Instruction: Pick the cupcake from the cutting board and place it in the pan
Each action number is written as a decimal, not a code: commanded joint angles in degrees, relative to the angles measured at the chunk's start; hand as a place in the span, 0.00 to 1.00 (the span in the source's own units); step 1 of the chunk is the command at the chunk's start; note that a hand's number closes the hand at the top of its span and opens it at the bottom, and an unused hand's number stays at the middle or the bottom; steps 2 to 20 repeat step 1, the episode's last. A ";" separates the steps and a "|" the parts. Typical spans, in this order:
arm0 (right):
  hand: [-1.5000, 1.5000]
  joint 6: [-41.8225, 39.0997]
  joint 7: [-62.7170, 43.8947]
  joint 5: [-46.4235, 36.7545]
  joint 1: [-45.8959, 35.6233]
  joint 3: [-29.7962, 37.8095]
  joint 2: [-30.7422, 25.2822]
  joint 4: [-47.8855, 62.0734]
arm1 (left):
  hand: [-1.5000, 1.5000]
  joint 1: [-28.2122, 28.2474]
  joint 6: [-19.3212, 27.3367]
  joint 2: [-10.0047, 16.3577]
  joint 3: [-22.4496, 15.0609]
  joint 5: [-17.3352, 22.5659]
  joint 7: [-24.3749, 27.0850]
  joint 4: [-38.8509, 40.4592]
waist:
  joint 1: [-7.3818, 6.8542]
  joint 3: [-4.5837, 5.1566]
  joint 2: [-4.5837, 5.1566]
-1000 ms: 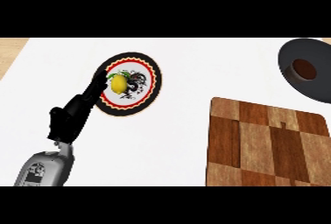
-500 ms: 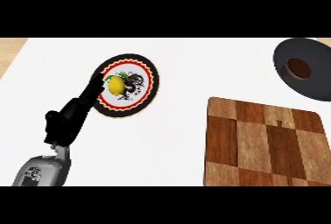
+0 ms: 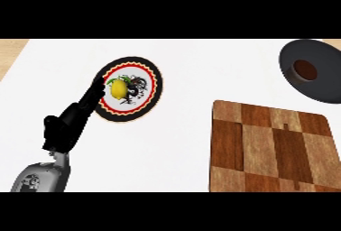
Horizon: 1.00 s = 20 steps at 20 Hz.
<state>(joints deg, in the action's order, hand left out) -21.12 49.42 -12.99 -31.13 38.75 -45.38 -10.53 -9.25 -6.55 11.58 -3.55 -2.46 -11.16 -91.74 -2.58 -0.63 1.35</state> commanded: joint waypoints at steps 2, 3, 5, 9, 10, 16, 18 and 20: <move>0.00 -4.28 5.84 0.41 1.68 0.24 0.10 -0.11 | 0.50 -0.45 0.54 -1.14 -0.67 -0.16 -1.14 -0.31 | 0.02 -0.01 -0.02; 0.00 -4.28 5.84 0.41 1.68 0.24 0.10 -0.11 | 0.50 -0.45 0.54 -1.14 -0.67 -0.16 -1.14 -0.31 | 0.02 -0.01 -0.02; 0.00 -4.28 5.84 0.41 1.68 0.24 0.10 -0.11 | 0.50 -0.45 0.54 -1.14 -0.67 -0.16 -1.14 -0.31 | 0.02 -0.01 -0.02; 0.00 -4.28 5.84 0.41 1.68 0.24 0.10 -0.11 | 0.50 -0.45 0.54 -1.14 -0.67 -0.16 -1.14 -0.31 | 0.02 -0.01 -0.02; 0.00 -4.28 5.84 0.41 1.68 0.24 0.10 -0.11 | 0.50 -0.45 0.54 -1.14 -0.67 -0.16 -1.14 -0.31 | 0.02 -0.01 -0.02; 0.00 -4.28 5.84 0.41 1.68 0.24 0.10 -0.11 | 0.50 -0.45 0.54 -1.14 -0.67 -0.16 -1.14 -0.31 | 0.02 -0.01 -0.02; 0.00 -4.28 5.84 0.41 1.68 0.24 0.10 -0.11 | 0.50 -0.45 0.54 -1.14 -0.67 -0.16 -1.14 -0.31 | 0.02 -0.01 -0.02; 0.00 -4.28 5.84 0.41 1.68 0.24 0.10 -0.11 | 0.50 -0.45 0.54 -1.14 -0.67 -0.16 -1.14 -0.31 | 0.02 -0.01 -0.02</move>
